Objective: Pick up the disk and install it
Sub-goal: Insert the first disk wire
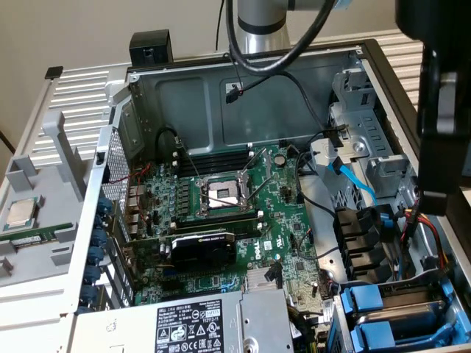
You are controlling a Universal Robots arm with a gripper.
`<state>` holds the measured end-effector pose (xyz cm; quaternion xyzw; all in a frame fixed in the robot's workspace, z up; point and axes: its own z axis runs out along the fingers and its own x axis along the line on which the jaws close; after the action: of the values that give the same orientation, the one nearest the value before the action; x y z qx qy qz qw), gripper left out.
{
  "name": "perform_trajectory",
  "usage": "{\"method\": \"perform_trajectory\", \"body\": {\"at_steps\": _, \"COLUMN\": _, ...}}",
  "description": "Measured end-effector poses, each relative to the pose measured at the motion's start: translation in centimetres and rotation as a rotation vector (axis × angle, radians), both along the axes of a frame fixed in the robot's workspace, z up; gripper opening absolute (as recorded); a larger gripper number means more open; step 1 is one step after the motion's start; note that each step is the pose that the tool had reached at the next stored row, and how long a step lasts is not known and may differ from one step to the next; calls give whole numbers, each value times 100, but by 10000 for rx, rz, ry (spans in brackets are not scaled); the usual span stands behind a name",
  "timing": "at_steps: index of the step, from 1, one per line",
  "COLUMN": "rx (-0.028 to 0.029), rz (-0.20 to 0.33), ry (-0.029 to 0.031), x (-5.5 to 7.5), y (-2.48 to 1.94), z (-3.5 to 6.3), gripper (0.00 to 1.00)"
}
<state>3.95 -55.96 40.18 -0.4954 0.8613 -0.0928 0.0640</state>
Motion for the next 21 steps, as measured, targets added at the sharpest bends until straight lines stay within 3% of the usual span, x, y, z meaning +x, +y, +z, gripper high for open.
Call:
{"method": "perform_trajectory", "body": {"at_steps": 2, "rx": 88, "rz": 0, "ry": 73, "x": 4, "y": -52, "z": -4, "gripper": 55}}
{"method": "perform_trajectory", "body": {"at_steps": 4, "rx": 148, "rz": 0, "ry": 195, "x": 5, "y": -94, "z": -8, "gripper": 55}}
{"method": "perform_trajectory", "body": {"at_steps": 8, "rx": 179, "rz": 154, "ry": 487, "x": 6, "y": -110, "z": -15, "gripper": 55}}
{"method": "perform_trajectory", "body": {"at_steps": 10, "rx": 173, "rz": 446, "ry": 565, "x": 4, "y": -110, "z": -16, "gripper": 55}}
{"method": "perform_trajectory", "body": {"at_steps": 12, "rx": 160, "rz": 920, "ry": 600, "x": 5, "y": -110, "z": -15, "gripper": 55}}
{"method": "perform_trajectory", "body": {"at_steps": 21, "rx": 111, "rz": 2556, "ry": 614, "x": 6, "y": -110, "z": -15, "gripper": 55}}
